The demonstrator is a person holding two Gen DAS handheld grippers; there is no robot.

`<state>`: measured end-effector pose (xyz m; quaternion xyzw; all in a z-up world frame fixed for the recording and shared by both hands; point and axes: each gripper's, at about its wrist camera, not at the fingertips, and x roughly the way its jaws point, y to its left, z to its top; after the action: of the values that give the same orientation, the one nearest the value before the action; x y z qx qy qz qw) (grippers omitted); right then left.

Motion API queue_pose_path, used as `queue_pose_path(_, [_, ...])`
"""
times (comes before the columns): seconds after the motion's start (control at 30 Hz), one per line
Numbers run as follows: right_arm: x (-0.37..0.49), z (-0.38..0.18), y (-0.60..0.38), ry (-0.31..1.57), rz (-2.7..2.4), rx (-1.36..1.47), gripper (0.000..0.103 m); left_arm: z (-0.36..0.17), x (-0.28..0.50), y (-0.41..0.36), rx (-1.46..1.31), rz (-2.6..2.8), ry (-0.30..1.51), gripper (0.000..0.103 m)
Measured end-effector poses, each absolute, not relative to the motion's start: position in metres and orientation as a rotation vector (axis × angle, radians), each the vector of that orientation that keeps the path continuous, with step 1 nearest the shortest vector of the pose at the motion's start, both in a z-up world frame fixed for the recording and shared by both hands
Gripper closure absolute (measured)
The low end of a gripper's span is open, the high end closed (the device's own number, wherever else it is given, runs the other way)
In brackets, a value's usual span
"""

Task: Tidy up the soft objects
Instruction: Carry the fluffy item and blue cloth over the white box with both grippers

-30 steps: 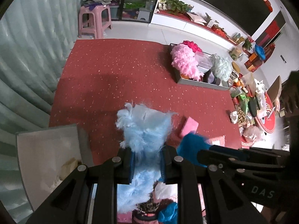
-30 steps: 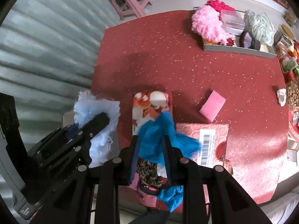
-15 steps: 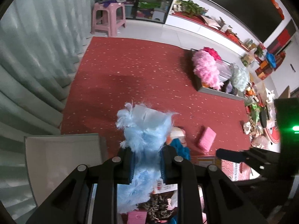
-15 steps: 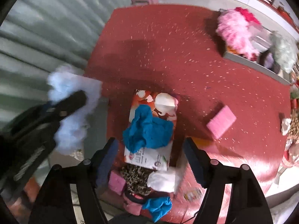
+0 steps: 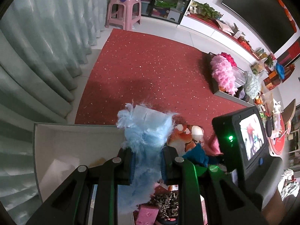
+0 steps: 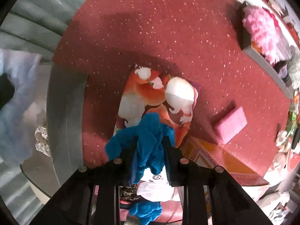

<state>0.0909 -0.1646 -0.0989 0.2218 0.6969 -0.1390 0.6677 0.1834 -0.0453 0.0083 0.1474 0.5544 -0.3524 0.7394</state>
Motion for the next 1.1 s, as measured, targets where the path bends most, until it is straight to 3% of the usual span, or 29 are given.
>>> queue_pose_path(0.07, [0.087,-0.094,-0.170,1.537,-0.317,0.543,0.083,0.009,0.183,-0.044,0.317,-0.778,1.215,0.080])
queue_pose_path(0.5, [0.092,-0.039,-0.185,1.390,-0.334,0.620,0.083,0.022,0.188,-0.030,0.260,-0.789,1.196,0.079])
queue_pose_path(1.1, [0.122,0.009,-0.122,1.320,-0.194,0.607,0.083,0.033,0.204,0.048,0.167,-0.663,1.166,0.079])
